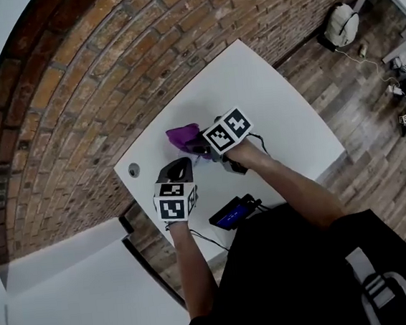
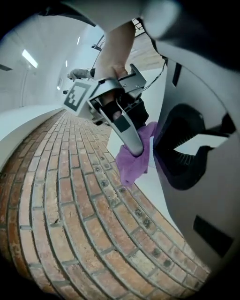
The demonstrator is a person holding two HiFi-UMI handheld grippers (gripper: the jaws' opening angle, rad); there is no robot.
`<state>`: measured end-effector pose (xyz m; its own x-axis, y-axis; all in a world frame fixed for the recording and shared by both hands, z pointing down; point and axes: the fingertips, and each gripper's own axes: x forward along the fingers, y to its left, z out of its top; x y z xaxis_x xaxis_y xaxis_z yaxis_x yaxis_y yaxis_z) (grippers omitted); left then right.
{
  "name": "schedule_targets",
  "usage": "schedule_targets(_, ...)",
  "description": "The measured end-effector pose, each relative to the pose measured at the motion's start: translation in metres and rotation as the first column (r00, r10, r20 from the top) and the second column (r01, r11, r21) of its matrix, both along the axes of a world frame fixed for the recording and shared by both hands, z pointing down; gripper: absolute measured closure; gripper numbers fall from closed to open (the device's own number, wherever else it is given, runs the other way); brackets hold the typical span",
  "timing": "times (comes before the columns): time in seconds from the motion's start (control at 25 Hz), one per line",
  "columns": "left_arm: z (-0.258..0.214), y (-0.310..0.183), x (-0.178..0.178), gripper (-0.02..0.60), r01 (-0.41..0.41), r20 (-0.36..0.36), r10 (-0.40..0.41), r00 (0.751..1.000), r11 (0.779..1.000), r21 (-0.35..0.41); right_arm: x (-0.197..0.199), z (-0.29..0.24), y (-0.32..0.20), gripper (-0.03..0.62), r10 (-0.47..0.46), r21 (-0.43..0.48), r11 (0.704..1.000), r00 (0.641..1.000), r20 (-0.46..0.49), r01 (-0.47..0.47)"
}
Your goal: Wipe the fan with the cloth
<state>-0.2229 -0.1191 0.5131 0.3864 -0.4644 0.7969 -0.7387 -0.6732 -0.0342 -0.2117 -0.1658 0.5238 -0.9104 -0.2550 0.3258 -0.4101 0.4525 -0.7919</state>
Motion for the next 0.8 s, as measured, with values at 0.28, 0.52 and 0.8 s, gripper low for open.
schedule_targets(0.28, 0.0, 0.001, -0.001, 0.581, 0.019, -0.03, -0.019, 0.999, 1.0, -0.003, 0.027, 0.07, 0.005, 0.533, 0.018, -0.163, 0.986, 0.999, -0.045, -0.025)
schedule_targets(0.52, -0.002, -0.001, -0.001, 0.581, 0.029, -0.033, -0.029, 0.999, 1.0, 0.002, 0.007, -0.014, -0.02, 0.533, 0.018, -0.107, 0.994, 0.979, 0.205, 0.004)
schedule_targets(0.8, -0.001, 0.0, -0.001, 0.581, 0.03, -0.036, -0.03, 0.999, 1.0, -0.008, 0.003, 0.047, -0.007, 0.533, 0.228, -0.446, 0.894, 0.902, 0.367, -0.044)
